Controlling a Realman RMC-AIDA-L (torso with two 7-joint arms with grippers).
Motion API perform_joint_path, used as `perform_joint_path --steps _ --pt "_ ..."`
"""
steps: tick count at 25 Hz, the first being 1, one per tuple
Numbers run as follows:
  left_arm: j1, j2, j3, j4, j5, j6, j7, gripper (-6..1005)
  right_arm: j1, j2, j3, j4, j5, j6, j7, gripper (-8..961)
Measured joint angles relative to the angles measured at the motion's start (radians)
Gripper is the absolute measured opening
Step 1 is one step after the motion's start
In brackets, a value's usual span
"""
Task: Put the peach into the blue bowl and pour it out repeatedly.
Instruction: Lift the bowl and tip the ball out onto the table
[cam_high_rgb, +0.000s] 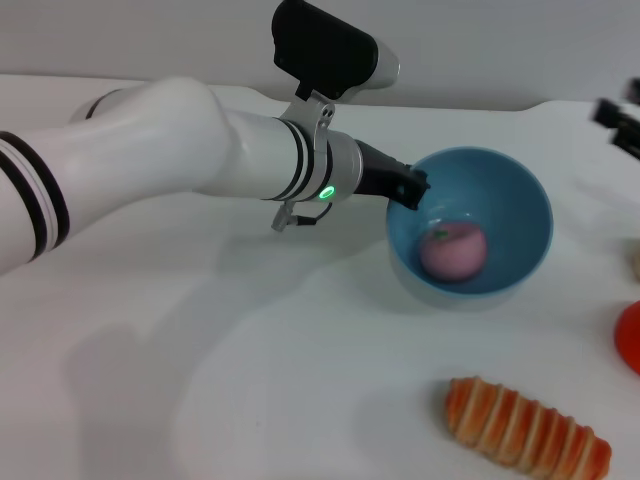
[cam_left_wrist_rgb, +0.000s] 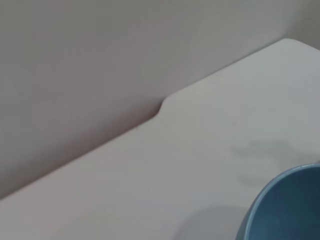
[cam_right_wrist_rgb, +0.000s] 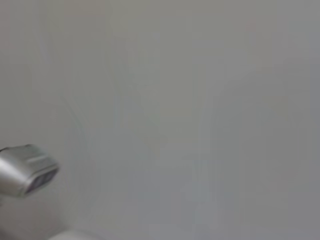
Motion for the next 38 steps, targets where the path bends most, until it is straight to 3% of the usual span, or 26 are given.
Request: perform_joint_path --steps 4,10,18,26,32,38 --pt "0.001 0.005 -0.002 0.016 0.012 -0.002 0.006 -1 -0.051 -0.005 0.039 0.144 0.155 0.047 -0.249 578" --pt "-0.027 0.003 -0.004 0.063 0.132 -0.052 0.026 -1 -0.081 -0.004 0.182 0.36 0.196 0.07 -0.458 578" --pt "-0.059 0.0 0.052 0.195 0.452 -0.118 0.024 0 -0.11 -0.001 0.313 0.551 0.202 0.044 -0.543 578" --pt "-0.048 -0.002 0.18 0.243 0.701 -0.171 0.029 -1 -0.155 0.0 0.416 0.592 0.202 -0.039 -0.601 578" --pt "0.004 -0.003 0.262 0.282 0.9 -0.244 0.036 -1 -0.162 -0.001 0.442 0.602 0.202 -0.043 -0.602 578" --pt "0.069 -0.003 0.29 0.289 0.943 -0.372 0.189 -1 -0.168 -0.004 0.482 0.603 0.202 -0.038 -0.603 578"
